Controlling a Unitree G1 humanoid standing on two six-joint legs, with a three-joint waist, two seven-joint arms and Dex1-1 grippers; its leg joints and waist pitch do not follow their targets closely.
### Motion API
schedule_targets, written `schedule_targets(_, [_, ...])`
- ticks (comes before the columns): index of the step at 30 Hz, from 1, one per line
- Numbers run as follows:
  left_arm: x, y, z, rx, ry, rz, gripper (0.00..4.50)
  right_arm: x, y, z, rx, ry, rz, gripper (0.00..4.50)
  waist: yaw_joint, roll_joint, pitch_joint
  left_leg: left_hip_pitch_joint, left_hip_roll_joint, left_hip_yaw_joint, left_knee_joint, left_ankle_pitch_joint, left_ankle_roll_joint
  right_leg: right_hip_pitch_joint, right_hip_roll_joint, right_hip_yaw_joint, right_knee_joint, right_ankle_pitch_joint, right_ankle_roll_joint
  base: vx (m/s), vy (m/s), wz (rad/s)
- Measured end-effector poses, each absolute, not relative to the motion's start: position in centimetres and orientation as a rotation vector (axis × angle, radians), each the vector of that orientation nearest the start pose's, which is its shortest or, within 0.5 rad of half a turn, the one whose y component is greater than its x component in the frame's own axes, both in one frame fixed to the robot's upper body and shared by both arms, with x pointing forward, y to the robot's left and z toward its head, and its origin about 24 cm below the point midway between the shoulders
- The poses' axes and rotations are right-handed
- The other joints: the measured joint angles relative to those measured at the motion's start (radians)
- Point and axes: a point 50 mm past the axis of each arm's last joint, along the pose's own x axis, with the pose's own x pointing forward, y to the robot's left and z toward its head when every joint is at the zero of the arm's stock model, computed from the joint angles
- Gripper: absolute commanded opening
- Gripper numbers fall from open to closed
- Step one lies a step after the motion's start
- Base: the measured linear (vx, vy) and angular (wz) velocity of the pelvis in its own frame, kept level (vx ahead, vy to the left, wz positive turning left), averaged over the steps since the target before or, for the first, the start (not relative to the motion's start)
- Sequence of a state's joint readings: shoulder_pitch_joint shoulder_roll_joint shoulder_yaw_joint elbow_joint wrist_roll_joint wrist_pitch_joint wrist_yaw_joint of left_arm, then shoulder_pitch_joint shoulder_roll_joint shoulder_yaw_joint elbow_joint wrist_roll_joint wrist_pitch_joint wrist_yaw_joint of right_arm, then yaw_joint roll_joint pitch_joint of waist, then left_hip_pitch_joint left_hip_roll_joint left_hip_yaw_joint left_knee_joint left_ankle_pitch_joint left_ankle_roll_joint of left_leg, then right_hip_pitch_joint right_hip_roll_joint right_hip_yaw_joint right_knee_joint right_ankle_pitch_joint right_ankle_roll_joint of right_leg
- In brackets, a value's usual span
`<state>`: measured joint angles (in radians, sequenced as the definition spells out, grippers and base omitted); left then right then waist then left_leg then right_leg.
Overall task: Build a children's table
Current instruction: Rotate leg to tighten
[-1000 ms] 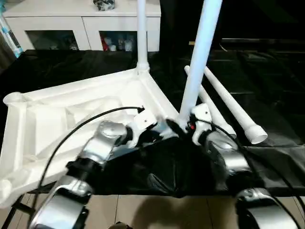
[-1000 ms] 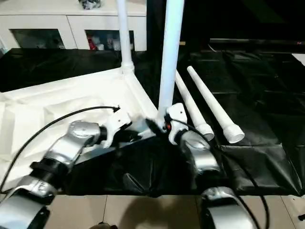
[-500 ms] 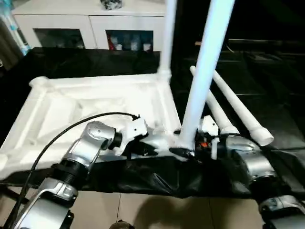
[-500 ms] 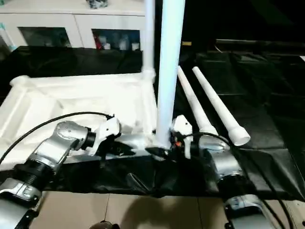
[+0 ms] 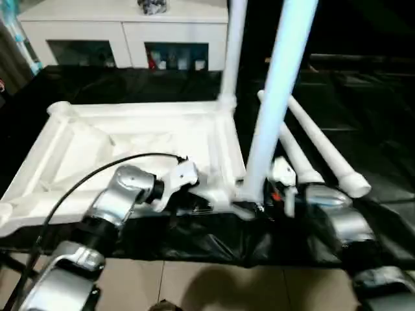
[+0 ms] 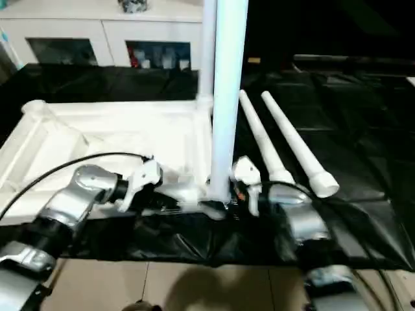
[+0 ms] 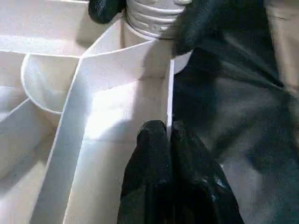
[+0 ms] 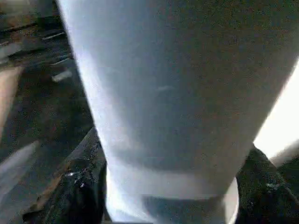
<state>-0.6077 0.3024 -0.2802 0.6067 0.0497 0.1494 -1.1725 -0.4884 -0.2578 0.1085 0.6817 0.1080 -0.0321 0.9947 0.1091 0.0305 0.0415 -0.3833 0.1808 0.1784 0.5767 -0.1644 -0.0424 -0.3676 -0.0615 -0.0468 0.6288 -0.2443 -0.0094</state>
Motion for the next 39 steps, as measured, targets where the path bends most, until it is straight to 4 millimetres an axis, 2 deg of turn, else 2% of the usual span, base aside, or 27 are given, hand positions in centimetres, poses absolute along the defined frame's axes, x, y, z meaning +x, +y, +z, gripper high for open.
schedule_targets(5, [32.8,9.7,4.8,0.356,0.444,-1.185,0.00,33.0,-13.3,2.5,-0.039,0.251,0.752,2.76,-0.016,0.000,0.000,0.000,-0.001,0.000,0.000,0.000,0.000,0.000,0.000,0.002,0.000,0.001,0.000,0.000,0.000,0.00])
schedule_targets(8, [33.3,8.5,4.7,0.338,0.435,-1.096,0.00,34.0,-12.5,2.5,-0.019,0.242,0.579,2.76,-0.018,0.002,0.000,-0.001,-0.001,0.000,-0.001,0.000,0.000,-0.001,0.000,0.002,-0.001,0.001,0.000,0.000,0.000,0.00])
schedule_targets(10, [33.4,8.0,4.7,0.329,0.432,-1.071,0.00,34.2,-12.5,2.5,-0.020,0.237,0.526,2.76,-0.016,0.003,-0.001,-0.001,-0.001,0.000,-0.002,0.000,0.000,0.000,0.000,0.001,-0.003,0.001,0.001,0.000,0.000,0.00])
schedule_targets(12, [33.4,7.8,4.7,0.326,0.431,-1.068,0.00,34.2,-12.5,2.5,-0.022,0.226,0.519,3.32,-0.015,0.005,-0.001,-0.002,-0.002,0.000,-0.002,0.000,0.000,0.000,0.000,0.001,-0.004,0.001,0.001,0.000,0.000,0.00])
schedule_targets(15, [33.4,7.8,4.8,0.324,0.430,-1.069,0.00,34.2,-12.3,2.5,-0.020,0.219,0.528,3.48,-0.016,0.006,-0.001,-0.002,-0.002,0.000,-0.002,0.000,0.000,0.000,0.000,0.001,-0.004,0.001,0.001,0.000,0.000,0.00])
schedule_targets(16, [33.4,7.8,4.8,0.324,0.430,-1.070,0.00,34.1,-12.3,2.5,-0.019,0.218,0.532,3.75,-0.016,0.006,-0.001,-0.002,-0.002,0.000,-0.002,0.000,0.000,0.000,0.000,0.001,-0.004,0.001,0.001,0.000,0.000,0.00])
schedule_targets(17, [33.4,7.9,4.8,0.324,0.431,-1.073,0.00,34.1,-12.3,2.5,-0.021,0.215,0.535,3.75,-0.016,0.006,-0.001,-0.002,-0.002,0.000,-0.002,0.000,0.000,0.000,0.000,0.001,-0.004,0.001,0.001,0.000,0.000,0.00])
schedule_targets(18, [33.4,7.9,4.8,0.324,0.432,-1.078,0.00,34.1,-12.3,2.5,-0.024,0.212,0.547,3.94,-0.017,0.006,-0.001,-0.002,-0.002,0.000,-0.002,0.000,0.000,0.000,0.000,0.001,-0.005,0.001,0.001,0.000,0.000,0.00])
schedule_targets(28, [32.2,9.7,4.9,0.335,0.450,-1.254,0.00,32.3,-13.6,2.5,-0.096,0.205,0.895,3.94,-0.015,0.008,0.000,-0.004,0.000,0.000,-0.004,0.001,0.007,-0.001,0.000,-0.001,-0.007,0.001,0.001,0.000,0.000,0.00])
schedule_targets(33, [31.3,10.6,4.9,0.333,0.474,-1.370,0.00,30.6,-15.0,3.1,-0.142,0.256,1.162,3.94,-0.006,0.008,0.000,-0.004,-0.001,0.000,-0.003,0.000,0.007,0.000,0.000,-0.001,-0.008,0.001,0.001,0.000,0.000,0.00])
schedule_targets(34, [31.2,10.7,4.8,0.334,0.477,-1.381,0.00,30.4,-15.0,3.1,-0.135,0.265,1.186,3.61,-0.004,0.008,0.000,-0.004,-0.001,0.000,-0.003,-0.001,0.005,0.000,0.000,-0.001,-0.007,0.001,0.001,0.000,0.000,0.00])
schedule_targets(37, [31.1,10.8,4.8,0.335,0.481,-1.404,0.00,30.2,-15.4,3.2,-0.132,0.284,1.223,3.58,0.001,0.008,0.000,-0.004,-0.001,0.000,-0.002,-0.001,0.005,0.000,0.000,-0.001,-0.007,0.001,0.001,0.000,0.000,0.00])
schedule_targets(38, [31.0,10.8,4.8,0.336,0.482,-1.414,0.00,30.2,-15.5,3.2,-0.131,0.291,1.240,3.34,0.003,0.008,0.000,-0.004,-0.001,0.000,-0.002,-0.001,0.005,0.000,0.000,-0.001,-0.007,0.001,0.001,0.000,0.000,0.00])
schedule_targets(39, [31.0,10.9,4.8,0.337,0.483,-1.421,0.00,30.1,-15.5,3.3,-0.129,0.296,1.256,3.34,0.005,0.007,0.000,-0.004,-0.001,0.000,-0.002,-0.001,0.005,0.000,0.000,-0.001,-0.007,0.001,0.001,0.000,0.000,0.00])
